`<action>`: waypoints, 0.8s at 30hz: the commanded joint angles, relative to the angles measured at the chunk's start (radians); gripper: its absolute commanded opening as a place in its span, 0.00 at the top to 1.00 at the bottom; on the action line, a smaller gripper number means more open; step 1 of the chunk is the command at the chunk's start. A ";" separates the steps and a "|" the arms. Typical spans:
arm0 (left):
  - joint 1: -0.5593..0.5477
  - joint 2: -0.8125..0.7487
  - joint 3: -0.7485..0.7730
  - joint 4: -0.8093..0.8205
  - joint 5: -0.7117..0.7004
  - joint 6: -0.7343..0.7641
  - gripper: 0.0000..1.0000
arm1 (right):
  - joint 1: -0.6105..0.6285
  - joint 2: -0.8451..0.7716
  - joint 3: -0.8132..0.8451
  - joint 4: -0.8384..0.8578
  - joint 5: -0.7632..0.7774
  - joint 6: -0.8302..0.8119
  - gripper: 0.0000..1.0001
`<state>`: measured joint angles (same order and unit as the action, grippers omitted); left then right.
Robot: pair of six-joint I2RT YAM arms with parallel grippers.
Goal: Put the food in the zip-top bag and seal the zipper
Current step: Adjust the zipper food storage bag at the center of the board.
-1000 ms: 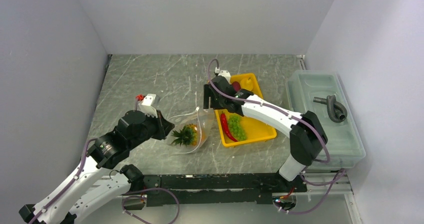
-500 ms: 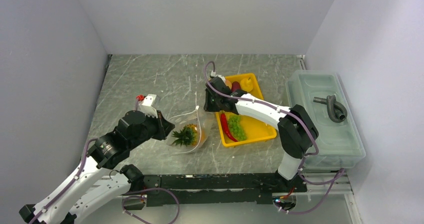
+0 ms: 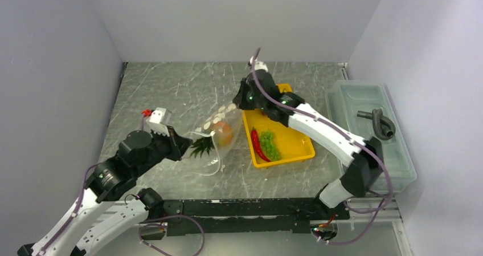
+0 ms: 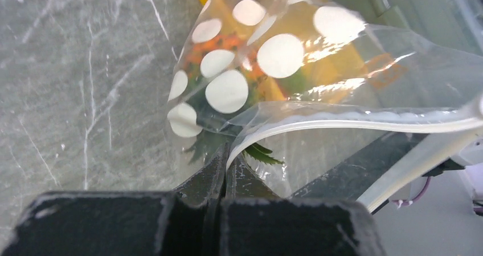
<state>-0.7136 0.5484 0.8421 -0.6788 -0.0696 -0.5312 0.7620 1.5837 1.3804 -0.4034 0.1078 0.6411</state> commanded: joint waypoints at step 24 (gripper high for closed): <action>0.003 -0.090 0.087 0.029 -0.056 0.045 1.00 | 0.074 0.018 0.048 0.052 0.064 -0.087 1.00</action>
<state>-0.7136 0.4606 0.8925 -0.6640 -0.1032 -0.5083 0.8410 1.6646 1.4300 -0.4335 0.1848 0.5571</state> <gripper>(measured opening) 0.012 0.010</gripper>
